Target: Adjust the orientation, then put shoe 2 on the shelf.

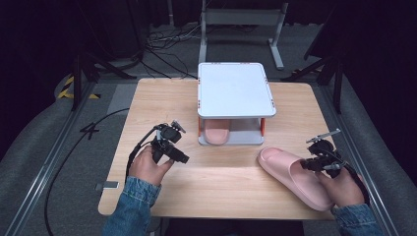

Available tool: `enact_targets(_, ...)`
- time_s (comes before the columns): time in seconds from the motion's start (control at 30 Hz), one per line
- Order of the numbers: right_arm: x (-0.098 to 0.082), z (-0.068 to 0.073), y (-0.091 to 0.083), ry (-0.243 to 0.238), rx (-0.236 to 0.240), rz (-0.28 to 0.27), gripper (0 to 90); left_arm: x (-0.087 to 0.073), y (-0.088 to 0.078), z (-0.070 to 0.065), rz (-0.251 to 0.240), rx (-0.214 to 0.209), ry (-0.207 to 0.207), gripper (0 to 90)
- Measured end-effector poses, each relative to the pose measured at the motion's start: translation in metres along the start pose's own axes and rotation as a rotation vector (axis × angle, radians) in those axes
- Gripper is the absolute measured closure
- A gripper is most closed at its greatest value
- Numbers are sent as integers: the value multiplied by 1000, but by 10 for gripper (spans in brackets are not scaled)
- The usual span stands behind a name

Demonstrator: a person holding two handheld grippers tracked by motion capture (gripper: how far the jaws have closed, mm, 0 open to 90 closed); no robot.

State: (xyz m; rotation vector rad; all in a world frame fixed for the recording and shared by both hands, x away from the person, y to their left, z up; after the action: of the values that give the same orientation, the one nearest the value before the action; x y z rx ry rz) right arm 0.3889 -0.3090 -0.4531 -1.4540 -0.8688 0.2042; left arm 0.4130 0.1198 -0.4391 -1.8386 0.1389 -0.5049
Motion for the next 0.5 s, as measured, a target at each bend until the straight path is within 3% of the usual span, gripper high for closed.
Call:
enact_targets(0.17, 9, 5, -5, -3, -10, -31, 805, 1, 0, 0, 1, 1, 7, 406)
enact_targets(0.5, 55, 29, 4, -51, 4, -78, 811, -7, -7, 6, -19, 14, -17, 407)
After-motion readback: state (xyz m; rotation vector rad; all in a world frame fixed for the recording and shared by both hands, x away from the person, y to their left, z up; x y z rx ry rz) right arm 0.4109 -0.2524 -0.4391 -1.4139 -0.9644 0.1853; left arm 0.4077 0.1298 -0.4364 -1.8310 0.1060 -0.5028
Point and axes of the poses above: each handheld gripper's, and its own axes: y roughly forward along the jaws, x roughly out of its top, z roughly to its left, the point moved 6 cm from there along y, roughly forward along the jaws, and after that the axes turned 14 degrees about -y, right-handed, at the moved point
